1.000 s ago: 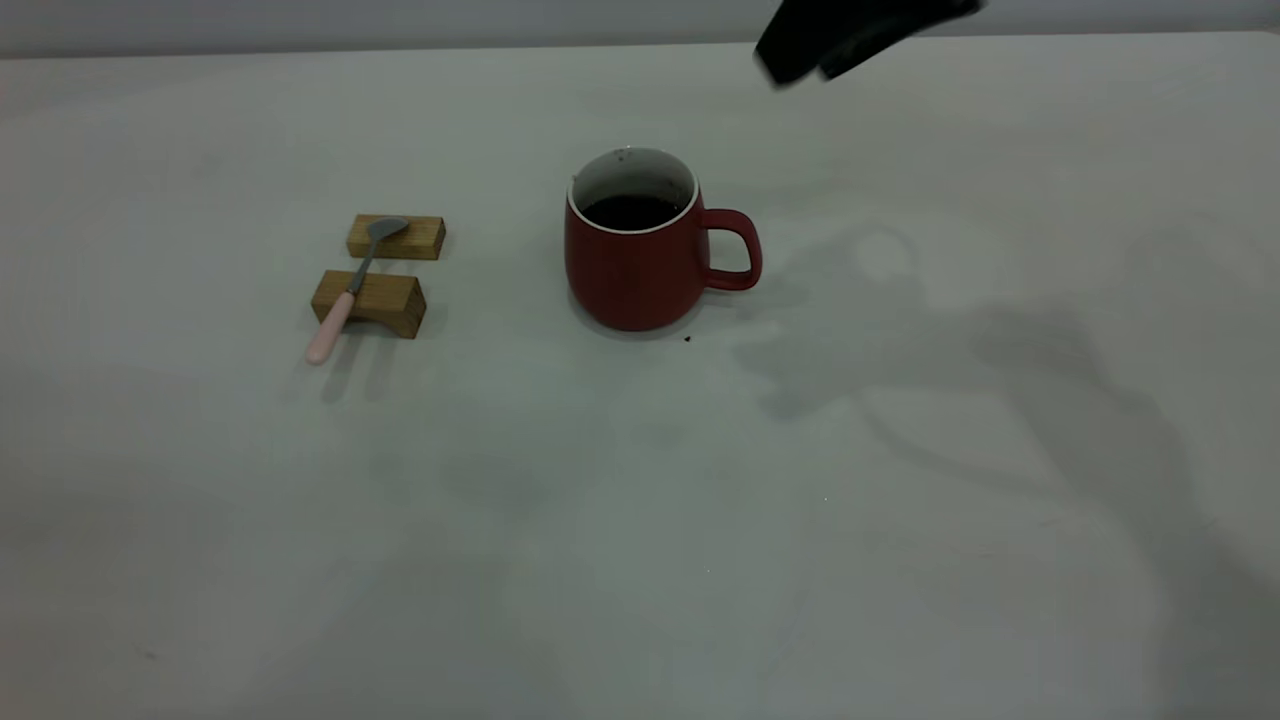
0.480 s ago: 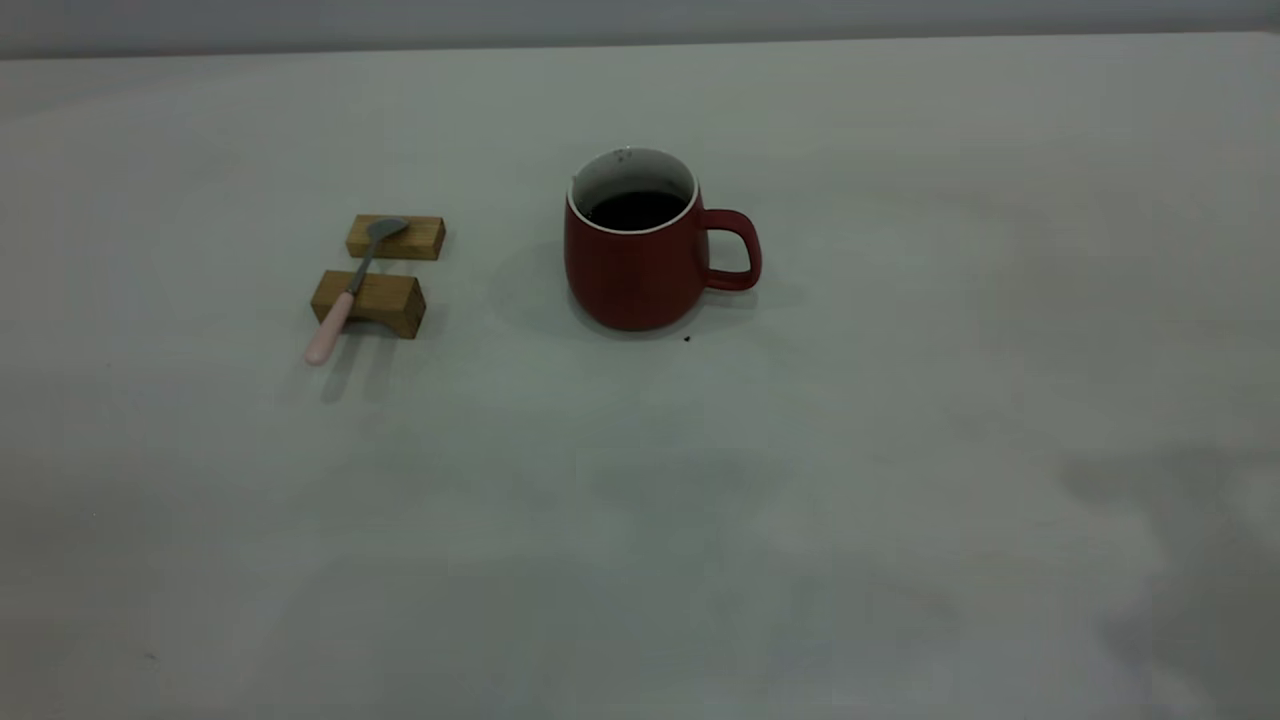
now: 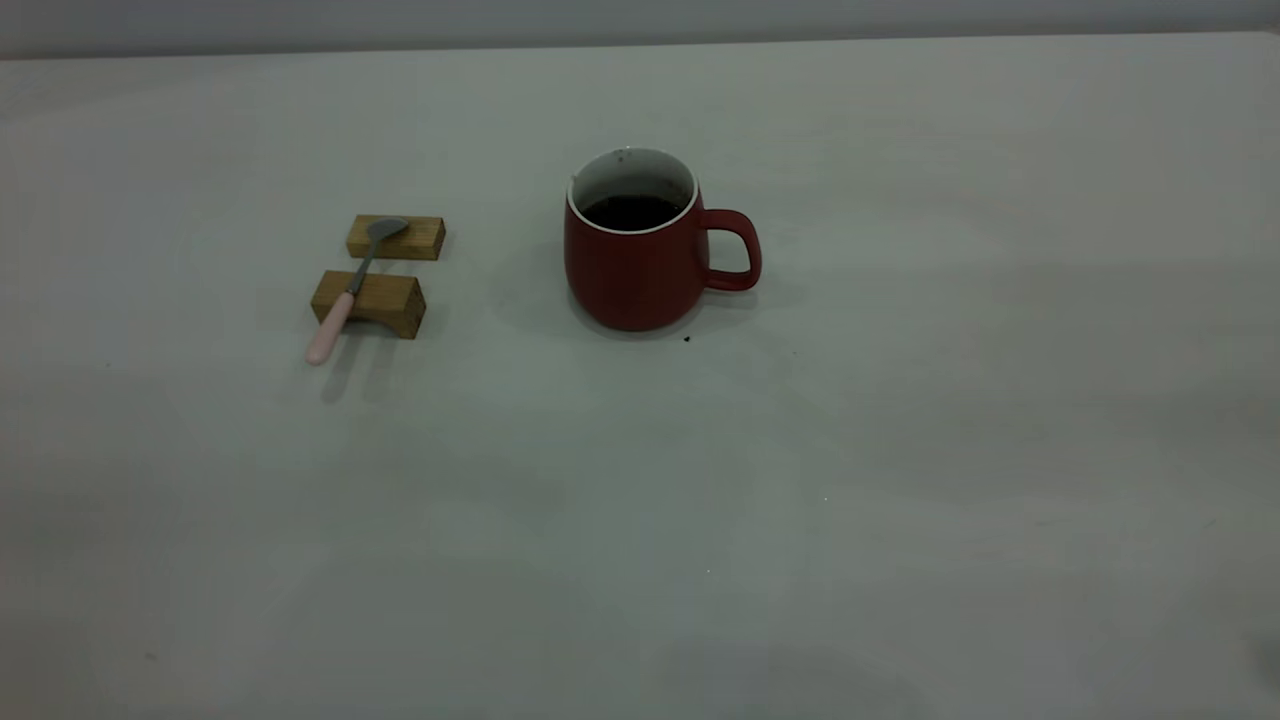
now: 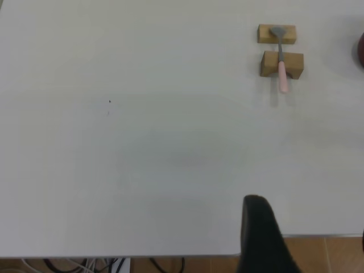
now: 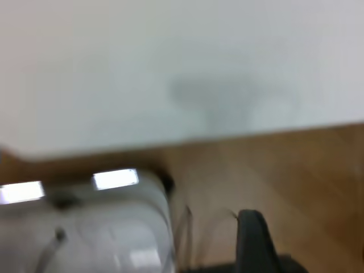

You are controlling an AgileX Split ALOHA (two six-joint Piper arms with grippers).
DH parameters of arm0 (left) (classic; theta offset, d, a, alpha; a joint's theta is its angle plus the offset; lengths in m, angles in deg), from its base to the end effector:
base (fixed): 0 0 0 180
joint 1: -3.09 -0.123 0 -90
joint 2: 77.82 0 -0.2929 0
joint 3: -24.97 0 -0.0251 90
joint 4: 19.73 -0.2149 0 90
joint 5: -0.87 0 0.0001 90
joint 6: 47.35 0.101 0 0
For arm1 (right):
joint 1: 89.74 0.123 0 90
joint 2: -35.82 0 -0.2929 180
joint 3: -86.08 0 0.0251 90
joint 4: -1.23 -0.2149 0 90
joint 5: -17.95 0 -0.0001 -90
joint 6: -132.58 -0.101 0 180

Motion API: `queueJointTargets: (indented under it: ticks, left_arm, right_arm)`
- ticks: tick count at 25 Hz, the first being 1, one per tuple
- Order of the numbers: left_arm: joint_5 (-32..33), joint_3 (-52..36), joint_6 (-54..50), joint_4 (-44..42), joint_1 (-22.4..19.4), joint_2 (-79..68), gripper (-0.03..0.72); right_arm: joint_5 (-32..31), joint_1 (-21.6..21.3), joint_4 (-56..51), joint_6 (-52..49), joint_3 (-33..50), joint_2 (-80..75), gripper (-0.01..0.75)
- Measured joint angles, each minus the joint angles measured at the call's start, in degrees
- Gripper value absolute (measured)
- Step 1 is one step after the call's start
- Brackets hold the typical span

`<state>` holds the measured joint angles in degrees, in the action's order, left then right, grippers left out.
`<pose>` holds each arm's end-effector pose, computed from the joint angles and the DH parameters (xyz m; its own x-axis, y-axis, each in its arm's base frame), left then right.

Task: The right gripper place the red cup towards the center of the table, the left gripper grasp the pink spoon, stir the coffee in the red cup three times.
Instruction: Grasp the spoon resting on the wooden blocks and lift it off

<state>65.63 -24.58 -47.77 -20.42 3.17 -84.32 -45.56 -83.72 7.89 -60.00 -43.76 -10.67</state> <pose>-0.0401 0.0012 0.2452 -0.5121 -0.0015 -0.8589 -0.0091 1.0000 0.0037 0.0498 -0.0053 0.2410 -0.9330 0.0684 -0.3534 0.0878 0.9954 -0.0392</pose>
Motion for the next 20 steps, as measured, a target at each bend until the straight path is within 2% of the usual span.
queueJointTargets:
  ticks: [4, 14, 20]
  left_arm:
    - [0.00, 0.00, 0.00, 0.00, 0.00, 0.00, 0.492]
    - [0.00, 0.00, 0.00, 0.00, 0.00, 0.00, 0.492]
    - [0.00, 0.00, 0.00, 0.00, 0.00, 0.00, 0.492]
  right_arm:
    - [-0.13, -2.11, 0.00, 0.13, 0.32, 11.51, 0.484]
    - [-0.79, -2.22, -0.06, 2.97, 0.32, 31.02, 0.484]
    - [-1.26, -2.22, -0.06, 3.15, 0.32, 37.58, 0.484]
